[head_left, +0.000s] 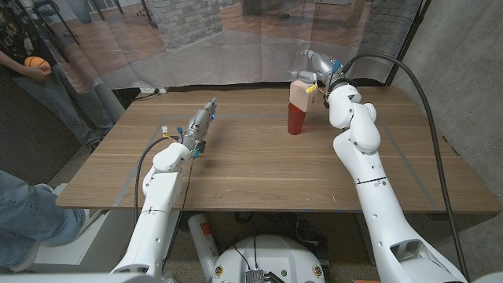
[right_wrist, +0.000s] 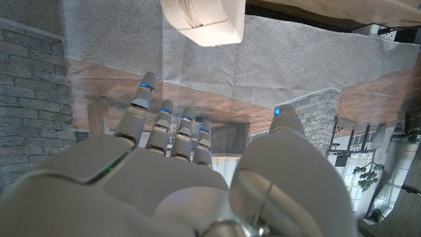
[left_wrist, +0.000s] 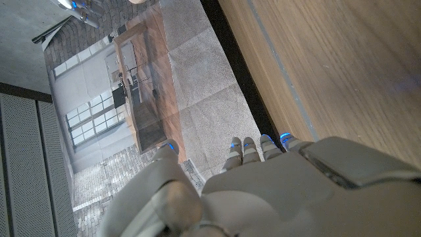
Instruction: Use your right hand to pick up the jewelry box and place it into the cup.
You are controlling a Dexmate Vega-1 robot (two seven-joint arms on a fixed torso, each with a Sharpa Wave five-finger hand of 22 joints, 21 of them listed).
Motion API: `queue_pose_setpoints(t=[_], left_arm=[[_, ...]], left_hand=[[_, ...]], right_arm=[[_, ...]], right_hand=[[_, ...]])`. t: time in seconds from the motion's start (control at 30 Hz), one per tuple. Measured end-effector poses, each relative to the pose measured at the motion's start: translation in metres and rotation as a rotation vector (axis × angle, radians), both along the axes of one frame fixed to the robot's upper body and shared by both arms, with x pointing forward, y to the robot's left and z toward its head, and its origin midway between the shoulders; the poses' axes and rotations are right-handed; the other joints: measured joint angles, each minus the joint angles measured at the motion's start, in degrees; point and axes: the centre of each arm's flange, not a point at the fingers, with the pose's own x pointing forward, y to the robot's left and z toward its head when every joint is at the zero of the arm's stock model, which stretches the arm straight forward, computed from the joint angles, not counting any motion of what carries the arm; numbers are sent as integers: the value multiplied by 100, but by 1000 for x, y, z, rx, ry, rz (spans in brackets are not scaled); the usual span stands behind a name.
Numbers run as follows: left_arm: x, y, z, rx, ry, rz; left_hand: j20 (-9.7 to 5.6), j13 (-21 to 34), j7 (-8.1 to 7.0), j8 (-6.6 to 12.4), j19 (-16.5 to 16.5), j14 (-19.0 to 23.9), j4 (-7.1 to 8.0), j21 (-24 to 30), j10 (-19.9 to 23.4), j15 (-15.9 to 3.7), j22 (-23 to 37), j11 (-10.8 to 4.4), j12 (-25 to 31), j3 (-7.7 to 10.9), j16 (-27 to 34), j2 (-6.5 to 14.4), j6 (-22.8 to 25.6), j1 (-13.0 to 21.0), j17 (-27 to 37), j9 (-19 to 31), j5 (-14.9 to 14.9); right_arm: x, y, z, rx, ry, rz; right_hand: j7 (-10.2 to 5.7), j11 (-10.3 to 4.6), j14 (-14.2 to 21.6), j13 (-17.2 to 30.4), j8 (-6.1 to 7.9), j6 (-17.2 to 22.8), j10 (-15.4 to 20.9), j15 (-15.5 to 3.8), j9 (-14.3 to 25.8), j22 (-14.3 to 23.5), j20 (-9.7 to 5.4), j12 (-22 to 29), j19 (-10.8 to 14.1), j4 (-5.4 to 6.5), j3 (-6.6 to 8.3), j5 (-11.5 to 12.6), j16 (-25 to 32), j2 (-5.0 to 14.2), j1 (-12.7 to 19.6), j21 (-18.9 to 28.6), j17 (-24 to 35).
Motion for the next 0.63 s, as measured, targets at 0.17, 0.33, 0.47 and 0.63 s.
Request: queue_pose_setpoints(t=[0.17,0.33,0.47,0.63], left_arm=[[-1,0,0,-2,-1,0],[-2,2,-1,-5,-1,2],[-2,2,-2,-7,0,2],[-2,2,-2,-9,-2,1]], left_hand=[[0,0,0,0,0,0,-2,0,0,0,0,0,0,-2,0,0,0,0,0,0,0],[0,0,0,0,0,0,-16,0,0,0,0,0,0,-16,0,0,0,0,0,0,0],[0,0,0,0,0,0,-16,0,0,0,0,0,0,-16,0,0,0,0,0,0,0],[0,0,0,0,0,0,-15,0,0,0,0,0,0,-16,0,0,0,0,0,0,0]], right_arm=[[-6,-1,4,-7,-18,0],[-9,0,7,-21,-29,-4],[-11,1,11,-23,-36,-4],[-13,1,14,-20,-43,-1]], right_hand=[[0,-18,-8,0,0,0,19,-8,-5,0,0,0,0,0,0,0,0,22,-22,-22,0],[-20,-31,-8,1,0,19,31,-8,-5,0,-21,38,-21,0,0,22,0,22,-22,-22,0],[-20,-31,5,1,0,19,31,-21,-5,14,-31,44,-30,23,-23,22,0,23,-23,-22,1],[-33,-61,37,1,0,32,62,-53,-5,16,-31,44,-30,23,-23,22,40,68,-68,-22,1]])
